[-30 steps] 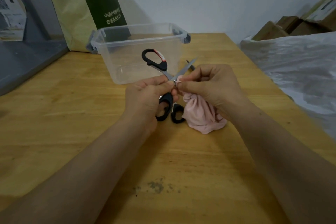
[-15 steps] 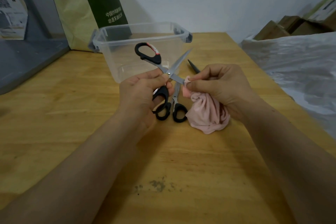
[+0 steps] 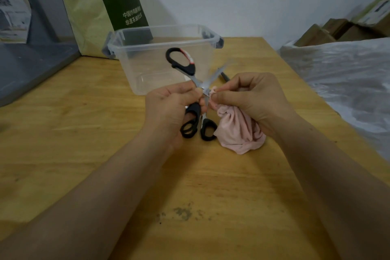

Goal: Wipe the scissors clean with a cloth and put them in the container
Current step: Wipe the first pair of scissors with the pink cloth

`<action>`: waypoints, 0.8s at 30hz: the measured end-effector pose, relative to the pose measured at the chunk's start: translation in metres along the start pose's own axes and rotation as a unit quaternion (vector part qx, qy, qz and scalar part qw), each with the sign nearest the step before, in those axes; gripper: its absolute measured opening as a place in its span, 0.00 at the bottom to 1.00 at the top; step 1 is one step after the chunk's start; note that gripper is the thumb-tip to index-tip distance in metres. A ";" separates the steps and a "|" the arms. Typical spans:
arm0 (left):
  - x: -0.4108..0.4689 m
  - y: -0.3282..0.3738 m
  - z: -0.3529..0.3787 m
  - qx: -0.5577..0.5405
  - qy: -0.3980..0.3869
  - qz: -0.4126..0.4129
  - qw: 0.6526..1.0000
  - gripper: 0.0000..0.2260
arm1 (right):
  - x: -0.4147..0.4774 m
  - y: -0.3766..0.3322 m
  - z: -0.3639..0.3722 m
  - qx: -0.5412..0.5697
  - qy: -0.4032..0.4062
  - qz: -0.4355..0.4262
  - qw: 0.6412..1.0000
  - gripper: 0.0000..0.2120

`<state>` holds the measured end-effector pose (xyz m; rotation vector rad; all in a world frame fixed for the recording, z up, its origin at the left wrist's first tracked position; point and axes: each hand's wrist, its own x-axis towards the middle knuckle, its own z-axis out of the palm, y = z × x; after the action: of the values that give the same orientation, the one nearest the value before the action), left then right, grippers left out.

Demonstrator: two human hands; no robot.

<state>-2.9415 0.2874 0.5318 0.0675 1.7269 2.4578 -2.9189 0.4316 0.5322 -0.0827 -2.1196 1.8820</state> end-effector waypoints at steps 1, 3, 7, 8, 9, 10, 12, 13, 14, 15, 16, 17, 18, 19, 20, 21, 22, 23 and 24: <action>-0.002 -0.002 0.002 0.014 -0.011 -0.001 1.000 0.03 | 0.000 0.000 0.002 0.004 -0.004 -0.009 1.000 0.06; -0.003 -0.002 0.002 0.014 -0.010 0.001 1.000 0.05 | 0.001 0.000 0.002 -0.004 -0.011 -0.016 1.000 0.05; 0.004 0.003 -0.003 -0.029 0.024 0.009 0.999 0.03 | 0.001 0.001 -0.004 -0.028 -0.005 -0.007 1.000 0.06; 0.004 0.003 -0.003 -0.024 0.019 0.009 0.999 0.03 | 0.000 0.002 -0.002 -0.022 -0.006 -0.007 1.000 0.06; 0.002 0.002 -0.002 -0.011 0.008 0.005 1.000 0.04 | 0.000 0.002 0.000 -0.012 -0.008 -0.009 1.000 0.05; 0.000 0.000 0.000 0.003 -0.002 0.000 1.000 0.04 | 0.000 0.002 0.002 -0.001 -0.010 -0.011 1.000 0.05; -0.003 -0.002 0.003 0.009 -0.002 -0.006 1.000 0.04 | 0.001 0.002 0.004 0.012 -0.013 -0.013 1.000 0.05; -0.002 -0.001 0.002 0.000 0.006 -0.009 1.000 0.04 | 0.001 0.002 0.003 0.008 -0.012 -0.013 1.000 0.05; 0.000 0.001 0.001 -0.016 0.019 -0.011 1.000 0.04 | 0.002 0.002 0.002 -0.003 -0.009 -0.012 1.000 0.05; 0.002 0.003 -0.001 -0.031 0.033 -0.011 0.999 0.04 | 0.002 0.002 0.000 -0.015 -0.005 -0.010 1.000 0.05; 0.005 0.004 -0.003 -0.041 0.043 -0.007 0.998 0.04 | 0.003 0.003 -0.001 -0.023 -0.003 -0.009 1.000 0.05; 0.006 0.005 -0.004 -0.044 0.045 -0.004 0.998 0.04 | 0.002 0.003 -0.001 -0.025 -0.004 -0.007 1.000 0.04; 0.006 0.004 -0.004 -0.041 0.041 -0.002 0.998 0.03 | 0.002 0.003 0.000 -0.023 -0.006 -0.004 1.000 0.05; 0.004 0.003 -0.002 -0.032 0.031 -0.003 0.999 0.03 | 0.001 0.003 0.001 -0.017 -0.008 -0.001 1.000 0.05; 0.002 0.000 0.000 -0.020 0.018 -0.006 1.000 0.03 | 0.001 0.003 0.002 -0.006 -0.009 0.001 1.000 0.05; 0.000 -0.002 0.002 -0.010 0.008 -0.012 1.000 0.03 | 0.001 0.003 0.004 0.006 -0.010 -0.001 1.000 0.05; -0.001 -0.004 0.003 -0.007 0.004 -0.017 1.000 0.03 | 0.001 0.003 0.004 0.011 -0.011 -0.003 1.000 0.05; -0.001 -0.004 0.003 -0.009 0.008 -0.019 1.000 0.04 | 0.002 0.002 0.004 0.006 -0.011 -0.005 1.000 0.05; 0.001 -0.003 0.002 -0.016 0.016 -0.019 1.000 0.04 | 0.002 0.002 0.002 -0.005 -0.013 -0.007 1.000 0.05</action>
<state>-2.9415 0.2906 0.5300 -0.0092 1.6855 2.4706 -2.9215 0.4301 0.5303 -0.0452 -2.1398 1.8747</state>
